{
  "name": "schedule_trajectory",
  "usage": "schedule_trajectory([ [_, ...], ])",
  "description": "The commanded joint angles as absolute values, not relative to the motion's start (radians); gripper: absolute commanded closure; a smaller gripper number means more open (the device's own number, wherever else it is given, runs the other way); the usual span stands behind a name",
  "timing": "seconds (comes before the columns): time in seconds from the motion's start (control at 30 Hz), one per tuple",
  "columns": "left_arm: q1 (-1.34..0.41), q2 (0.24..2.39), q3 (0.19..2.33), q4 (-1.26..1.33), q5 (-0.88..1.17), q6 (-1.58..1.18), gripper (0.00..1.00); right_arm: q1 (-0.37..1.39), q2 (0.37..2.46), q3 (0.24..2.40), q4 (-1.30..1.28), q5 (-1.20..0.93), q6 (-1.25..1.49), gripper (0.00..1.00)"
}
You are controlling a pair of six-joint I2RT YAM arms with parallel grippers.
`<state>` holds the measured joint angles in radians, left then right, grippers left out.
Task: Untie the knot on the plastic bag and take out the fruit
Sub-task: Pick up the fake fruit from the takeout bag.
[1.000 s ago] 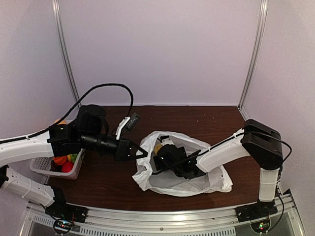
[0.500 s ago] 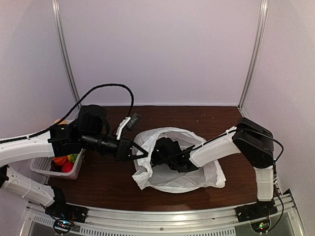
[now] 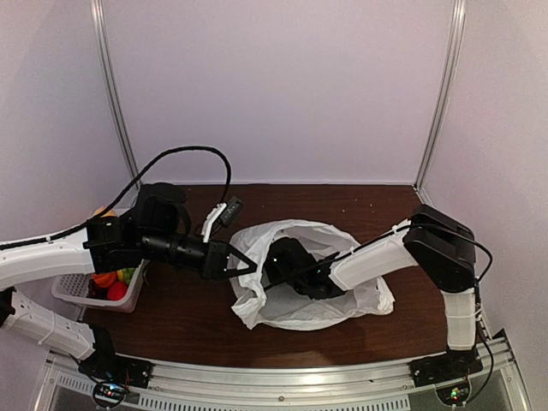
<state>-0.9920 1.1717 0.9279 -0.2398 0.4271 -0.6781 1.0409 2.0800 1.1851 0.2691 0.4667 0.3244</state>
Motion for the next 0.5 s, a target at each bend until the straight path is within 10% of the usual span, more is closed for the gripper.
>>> schedule_trajectory([
  [0.0,-0.994,1.158,0.953,-0.237,0.376,-0.709,1.00,1.035,2.041,1.145,0.316,0.451,0.295,0.46],
  [0.47,-0.956,1.145,0.943,-0.219,0.299,-0.791,1.00,1.099,1.811,0.926,0.345,0.401,0.271,0.52],
])
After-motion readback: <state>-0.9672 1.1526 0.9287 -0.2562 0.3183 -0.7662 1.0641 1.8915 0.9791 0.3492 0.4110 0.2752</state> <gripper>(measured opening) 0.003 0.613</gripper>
